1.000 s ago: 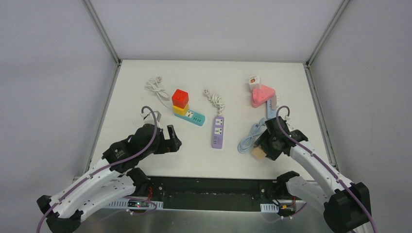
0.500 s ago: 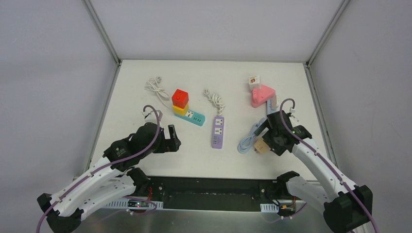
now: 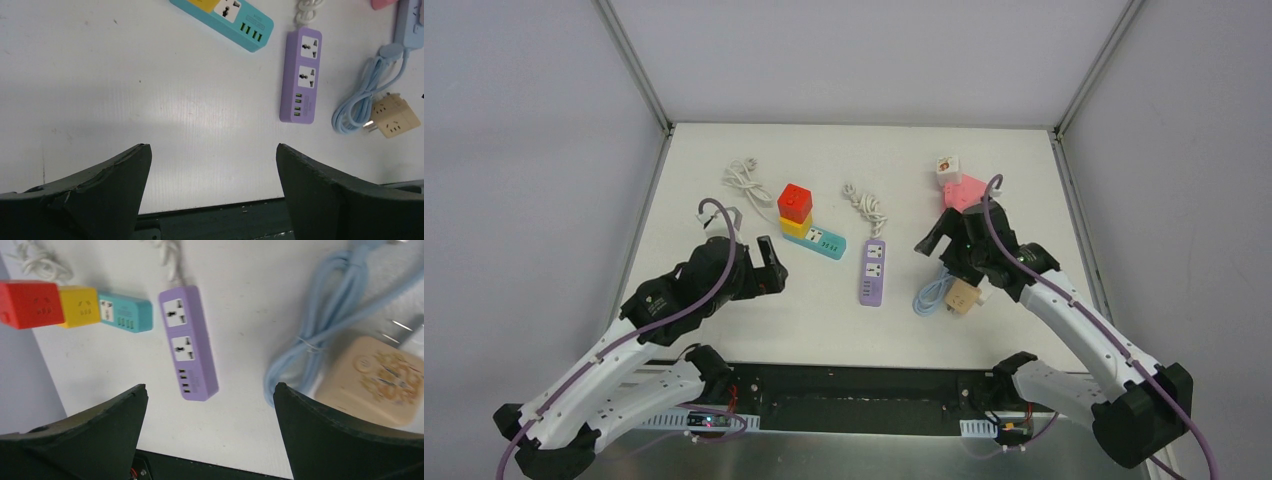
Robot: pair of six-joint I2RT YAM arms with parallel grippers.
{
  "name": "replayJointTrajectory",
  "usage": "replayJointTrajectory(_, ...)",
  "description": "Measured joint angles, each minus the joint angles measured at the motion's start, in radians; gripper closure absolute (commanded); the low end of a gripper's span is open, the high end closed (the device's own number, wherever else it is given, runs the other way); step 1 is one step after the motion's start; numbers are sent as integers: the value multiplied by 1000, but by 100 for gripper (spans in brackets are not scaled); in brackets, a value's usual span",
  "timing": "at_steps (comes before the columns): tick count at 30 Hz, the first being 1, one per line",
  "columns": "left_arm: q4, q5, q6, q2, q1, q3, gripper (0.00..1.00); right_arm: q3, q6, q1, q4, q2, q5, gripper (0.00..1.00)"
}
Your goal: Pull the plug off the socket
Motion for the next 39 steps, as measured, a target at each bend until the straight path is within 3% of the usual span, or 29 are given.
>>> replayJointTrajectory(7,46,58,12,174,163,108,4,131,-77,93,158,171,-68,2)
replayJointTrajectory(15,62,176,13,297,373,178,10,344,-268,207,344,514,-161,2)
replayJointTrajectory(22,101,282,2,297,470,91,10,649,-525,242,440,847,-273,0)
replayJointTrajectory(32,134,365,-2,297,527,-20,9,955,-802,248,387,1122,-406,1)
replayJointTrajectory(35,146,375,-2,297,543,-35,9,985,-848,254,388,1162,-435,7)
replayJointTrajectory(39,161,379,-3,297,571,-61,9,985,-878,270,410,1184,-439,31)
